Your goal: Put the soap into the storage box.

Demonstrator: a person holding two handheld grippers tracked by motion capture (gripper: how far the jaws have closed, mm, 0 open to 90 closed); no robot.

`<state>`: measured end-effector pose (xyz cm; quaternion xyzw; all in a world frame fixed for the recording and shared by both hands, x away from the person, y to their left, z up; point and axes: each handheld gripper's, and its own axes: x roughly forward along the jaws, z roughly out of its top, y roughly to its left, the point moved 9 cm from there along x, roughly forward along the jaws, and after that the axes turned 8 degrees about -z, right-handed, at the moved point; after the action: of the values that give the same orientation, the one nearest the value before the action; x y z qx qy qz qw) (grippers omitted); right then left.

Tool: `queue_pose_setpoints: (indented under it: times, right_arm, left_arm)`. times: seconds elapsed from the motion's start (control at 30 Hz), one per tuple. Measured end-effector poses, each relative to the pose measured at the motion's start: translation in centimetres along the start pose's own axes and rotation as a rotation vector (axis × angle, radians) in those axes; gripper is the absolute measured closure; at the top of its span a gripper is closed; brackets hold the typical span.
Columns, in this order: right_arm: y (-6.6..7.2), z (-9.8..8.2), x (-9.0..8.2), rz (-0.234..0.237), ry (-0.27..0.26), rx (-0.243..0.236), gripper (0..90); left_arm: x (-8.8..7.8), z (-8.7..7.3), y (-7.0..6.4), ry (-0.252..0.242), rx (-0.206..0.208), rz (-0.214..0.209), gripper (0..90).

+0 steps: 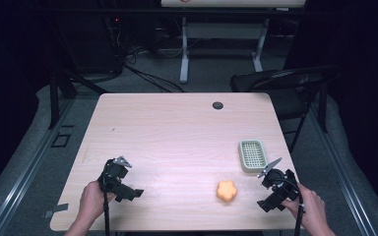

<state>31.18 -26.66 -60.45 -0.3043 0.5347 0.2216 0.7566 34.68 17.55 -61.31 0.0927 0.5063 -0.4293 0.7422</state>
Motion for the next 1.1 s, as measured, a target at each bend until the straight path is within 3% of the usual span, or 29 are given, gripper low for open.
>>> queue_pose_setpoints:
  times: [0.07, 0.17, 0.3, 0.43, 0.53, 0.6, 0.63, 0.73, 0.8, 0.97, 1.1]
  right_arm:
    - [0.3, 0.0, 0.2, 0.017, -0.007, 0.001, 0.5]
    - [0.5, -0.1, 0.3, 0.018, 0.013, -0.018, 0.5]
    - [0.7, 0.1, 0.4, 0.011, 0.016, -0.039, 0.4]
    - [1.2, 0.2, 0.4, 0.051, 0.002, -0.035, 0.5]
    - [1.4, 0.2, 0.5, 0.063, -0.001, -0.034, 0.4]
    - [1.5, 0.3, 0.4, 0.072, -0.009, -0.032, 0.5]
    - [1.3, 0.2, 0.3, 0.063, 0.006, -0.055, 0.5]
    - [1.5, 0.5, 0.3, 0.068, -0.010, -0.047, 0.5]
    - [1.6, 0.6, 0.3, 0.073, -0.014, -0.045, 0.5]
    - [1.8, 1.4, 0.2, 0.087, -0.066, -0.018, 0.5]
    - [2.2, 2.0, 0.4, 0.084, -0.073, -0.013, 0.3]
  left_arm:
    - [0.0, -0.1, 0.1, 0.001, 0.012, -0.023, 0.1]
    - [0.0, -0.1, 0.1, -0.020, -0.033, -0.043, 0.1]
    - [-0.5, 0.4, 0.4, -0.054, -0.080, -0.013, 0.1]
    - [-1.0, 0.6, 0.5, -0.083, -0.107, 0.001, 0.1]
    - [-0.9, 0.3, 0.4, -0.065, -0.109, -0.038, 0.1]
    - [-1.0, 0.3, 0.5, -0.084, -0.123, -0.056, 0.1]
    - [-1.1, 0.4, 0.5, -0.105, -0.132, -0.075, 0.1]
    - [-1.4, 0.5, 0.7, -0.144, -0.166, -0.130, 0.1]
    - [-1.6, 0.6, 0.8, -0.165, -0.167, -0.151, 0.1]
    - [-1.8, 0.9, 0.8, -0.173, -0.135, -0.105, 0.1]
    - [-1.6, 0.8, 0.8, -0.156, -0.123, -0.106, 0.1]
